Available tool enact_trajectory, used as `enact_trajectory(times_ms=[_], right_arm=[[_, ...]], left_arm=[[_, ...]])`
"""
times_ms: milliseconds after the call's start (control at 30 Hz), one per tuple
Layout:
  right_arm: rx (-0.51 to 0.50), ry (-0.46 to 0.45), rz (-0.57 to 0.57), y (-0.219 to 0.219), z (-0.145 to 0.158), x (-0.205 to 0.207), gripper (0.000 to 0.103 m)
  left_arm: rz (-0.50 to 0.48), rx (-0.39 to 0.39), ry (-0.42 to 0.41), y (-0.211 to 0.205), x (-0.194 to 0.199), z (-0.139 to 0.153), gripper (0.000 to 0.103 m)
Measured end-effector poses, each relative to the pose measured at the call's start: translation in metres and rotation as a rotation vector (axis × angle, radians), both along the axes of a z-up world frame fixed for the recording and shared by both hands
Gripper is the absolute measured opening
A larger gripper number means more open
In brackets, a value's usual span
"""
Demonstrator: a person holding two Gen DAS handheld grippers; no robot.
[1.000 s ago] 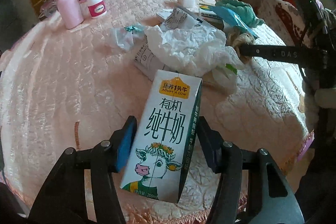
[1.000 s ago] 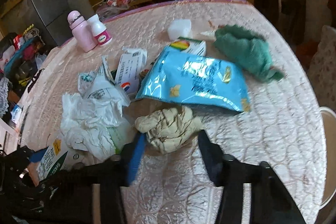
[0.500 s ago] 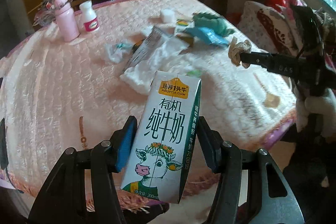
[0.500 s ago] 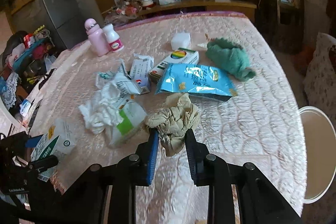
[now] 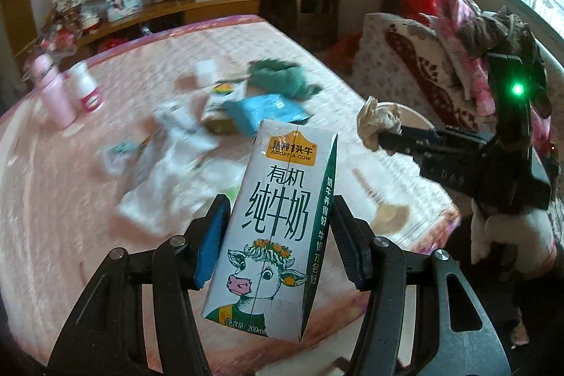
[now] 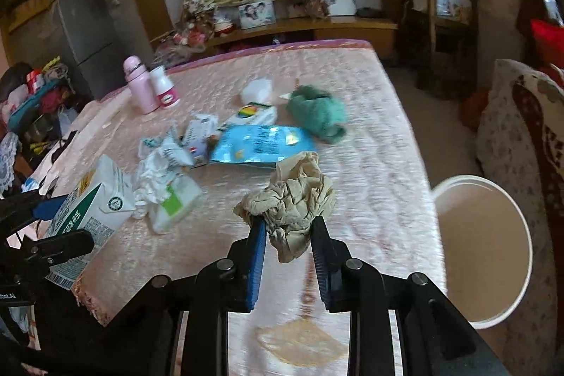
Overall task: Collect trash
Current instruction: 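Carry both items to the white bucket and open both tools to drop them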
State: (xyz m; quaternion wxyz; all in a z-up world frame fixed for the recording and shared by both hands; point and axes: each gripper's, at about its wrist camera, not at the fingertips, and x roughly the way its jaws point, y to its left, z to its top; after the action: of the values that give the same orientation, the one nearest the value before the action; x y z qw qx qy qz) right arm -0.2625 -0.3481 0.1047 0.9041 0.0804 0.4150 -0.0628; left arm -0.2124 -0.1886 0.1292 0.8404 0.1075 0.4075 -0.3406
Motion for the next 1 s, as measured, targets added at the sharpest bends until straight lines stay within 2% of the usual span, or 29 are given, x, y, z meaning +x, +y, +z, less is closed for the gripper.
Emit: enact_trajectory(times_ms=[200,500,733,1000], right_arm=[[-0.024,0.0,-0.093,-0.043,0.003,-0.027,0.025],[-0.024,0.064,-0.289,-0.135,-0.013,-0.064,0.025],[-0.013,0.123,-0.373,-0.181,-0.034,-0.074,0.025],[0.017,0.142,-0.434,-0.2,-0.053,-0.078,0.026]], left_arm=[[-0.074,-0.037,0.038,-0.065,0.006,-0.003,0.056],[-0.169,-0.075,0.112,-0.165,0.015,-0.02,0.056],[-0.208,-0.114,0.201,-0.221,0.026,-0.035,0.056],[-0.233,-0.19,0.286,-0.252,0.038,-0.048,0.057]])
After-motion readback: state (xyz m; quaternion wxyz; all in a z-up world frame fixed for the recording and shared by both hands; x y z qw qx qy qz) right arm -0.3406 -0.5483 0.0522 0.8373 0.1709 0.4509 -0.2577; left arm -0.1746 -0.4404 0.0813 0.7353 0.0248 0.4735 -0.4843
